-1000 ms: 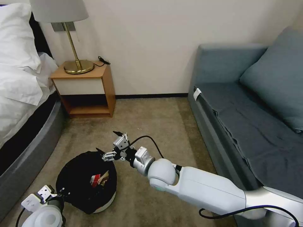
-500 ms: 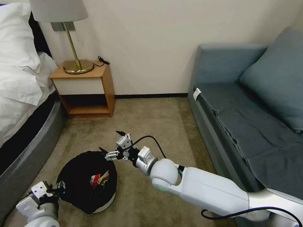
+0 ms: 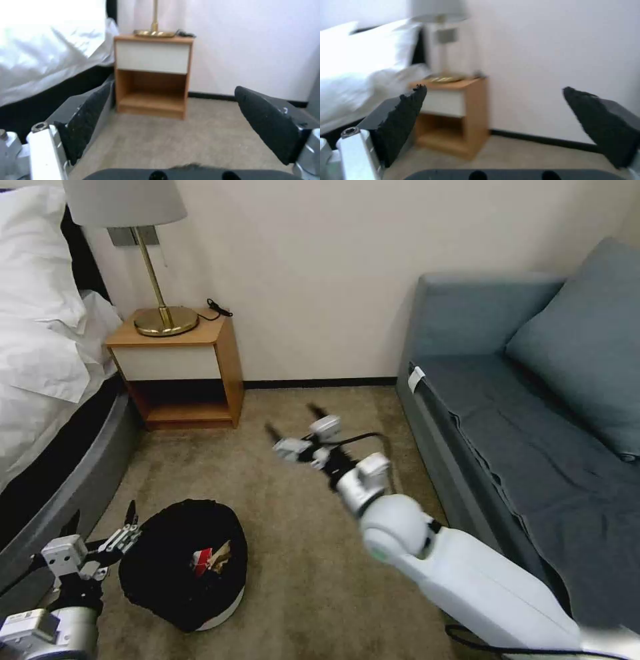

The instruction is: Pick up the trash bin, then pick up the garbage on the floor and place it into the trash bin.

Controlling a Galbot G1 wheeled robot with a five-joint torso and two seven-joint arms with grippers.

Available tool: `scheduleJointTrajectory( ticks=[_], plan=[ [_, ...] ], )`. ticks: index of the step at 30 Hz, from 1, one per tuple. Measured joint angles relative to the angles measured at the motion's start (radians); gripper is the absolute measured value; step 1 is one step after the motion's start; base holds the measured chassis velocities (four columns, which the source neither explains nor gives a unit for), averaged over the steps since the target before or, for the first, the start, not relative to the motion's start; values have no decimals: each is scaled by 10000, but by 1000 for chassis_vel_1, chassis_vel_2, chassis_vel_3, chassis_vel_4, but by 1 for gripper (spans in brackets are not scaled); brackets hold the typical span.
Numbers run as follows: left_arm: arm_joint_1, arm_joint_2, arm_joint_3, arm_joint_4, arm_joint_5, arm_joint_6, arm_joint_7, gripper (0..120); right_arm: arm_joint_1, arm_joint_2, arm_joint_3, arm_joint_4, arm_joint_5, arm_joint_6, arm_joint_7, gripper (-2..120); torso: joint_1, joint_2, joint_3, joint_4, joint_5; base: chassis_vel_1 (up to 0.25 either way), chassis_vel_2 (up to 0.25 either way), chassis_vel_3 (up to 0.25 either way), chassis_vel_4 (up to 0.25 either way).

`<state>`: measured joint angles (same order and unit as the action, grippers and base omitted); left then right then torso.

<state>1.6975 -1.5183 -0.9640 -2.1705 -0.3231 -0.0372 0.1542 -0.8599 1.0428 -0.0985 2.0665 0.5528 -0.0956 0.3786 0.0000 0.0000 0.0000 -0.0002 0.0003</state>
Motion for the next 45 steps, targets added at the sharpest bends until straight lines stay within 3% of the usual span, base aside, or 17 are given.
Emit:
scheduleJointTrajectory(
  ticks=[1,3,6,15,25,45],
  plan=[
    [-15,38,164,-88,61,0,-14,100,-497,49,681,346,-201,-131,96,100,-1,0,-1,0,0,0,0,0,0],
    [-15,38,164,-88,61,0,-14,100,-497,49,681,346,-201,-131,96,100,-1,0,-1,0,0,0,0,0,0],
    [22,83,627,-314,477,-60,-169,100,-2411,374,2771,1549,-1723,-705,544,100,0,0,0,3,-4,0,0,0,0],
    [343,44,896,-641,801,-284,-412,100,-5418,1794,3901,2918,-3752,-948,478,100,-1,1,-1,1,-3,0,0,0,0],
    [273,34,1041,-592,946,-250,-523,100,-6419,2839,3901,2972,-4652,-624,231,100,-1,1,-1,2,-4,0,0,0,0],
    [279,2,1104,-443,956,-259,-610,100,-6706,3084,3604,2670,-5034,-239,85,100,0,1,0,2,-3,0,0,0,0]
  ],
)
